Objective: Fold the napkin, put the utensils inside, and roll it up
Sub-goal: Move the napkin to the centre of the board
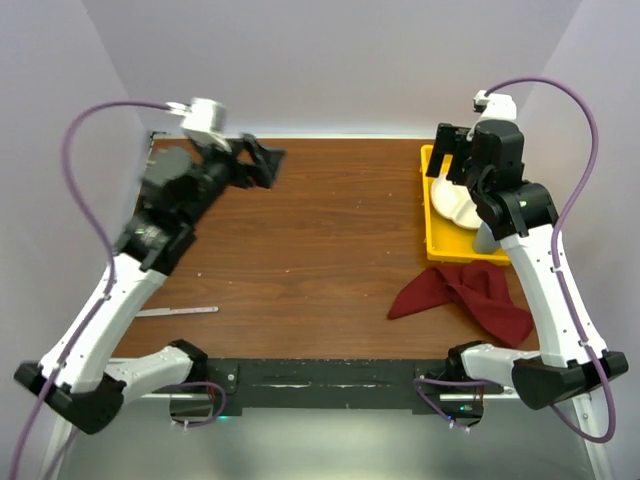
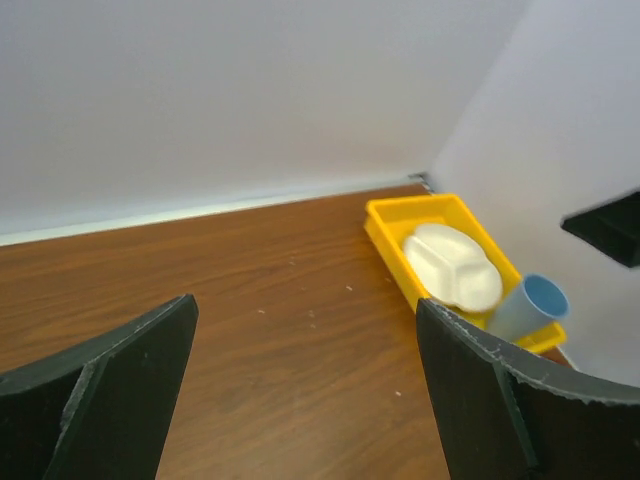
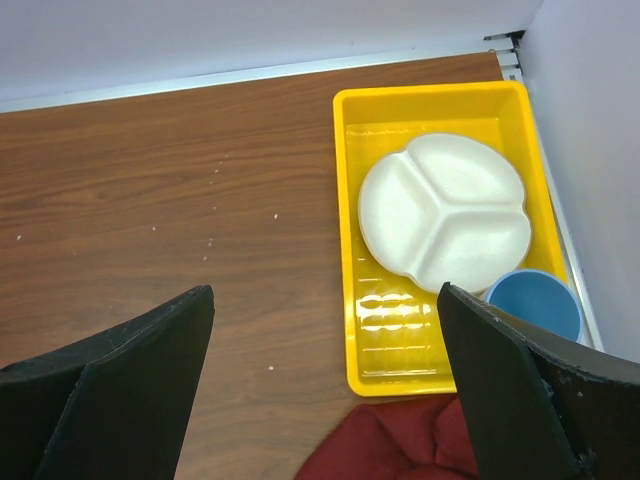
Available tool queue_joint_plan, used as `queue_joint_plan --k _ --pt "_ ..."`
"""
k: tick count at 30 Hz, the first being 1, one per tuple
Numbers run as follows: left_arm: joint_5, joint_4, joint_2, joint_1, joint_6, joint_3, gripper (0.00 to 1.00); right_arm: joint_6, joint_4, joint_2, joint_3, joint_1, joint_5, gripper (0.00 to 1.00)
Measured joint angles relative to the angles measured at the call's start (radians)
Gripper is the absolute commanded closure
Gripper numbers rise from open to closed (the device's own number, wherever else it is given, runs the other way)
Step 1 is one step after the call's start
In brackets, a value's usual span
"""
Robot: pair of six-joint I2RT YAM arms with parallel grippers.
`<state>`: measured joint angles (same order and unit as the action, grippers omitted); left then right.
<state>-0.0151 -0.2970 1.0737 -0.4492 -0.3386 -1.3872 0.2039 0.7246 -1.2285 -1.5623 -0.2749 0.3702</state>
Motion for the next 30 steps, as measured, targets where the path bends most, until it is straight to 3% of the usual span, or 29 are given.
queue_joint_plan --k 3,7,13,17,26,29,30 --pt "-0.045 0.089 0.033 -0.212 0.02 0.126 0.03 0.003 0.027 0.005 -0.017 0.0 0.003 0.02" --pt "-0.141 0.206 0.189 -0.529 0.095 0.224 0.01 0.006 0.076 -0.008 -0.092 0.0 0.004 0.02" --pt "-0.18 0.369 0.523 -0.812 0.222 0.249 0.01 -0.003 0.12 -0.015 -0.123 0.0 0.002 0.02" --pt "-0.174 0.405 0.716 -0.879 0.253 0.217 0.0 -0.012 0.147 -0.012 -0.123 0.0 -0.013 0.02" --pt "-0.271 0.476 0.93 -0.896 0.269 0.144 0.01 -0.023 0.148 0.027 -0.123 0.0 -0.023 0.02" --pt "-0.307 0.458 0.992 -0.888 0.272 0.074 0.08 -0.03 0.145 0.035 -0.12 0.0 -0.024 0.02" --pt "-0.311 0.453 1.01 -0.886 0.271 0.051 0.18 -0.031 0.145 0.037 -0.119 0.0 -0.025 0.02"
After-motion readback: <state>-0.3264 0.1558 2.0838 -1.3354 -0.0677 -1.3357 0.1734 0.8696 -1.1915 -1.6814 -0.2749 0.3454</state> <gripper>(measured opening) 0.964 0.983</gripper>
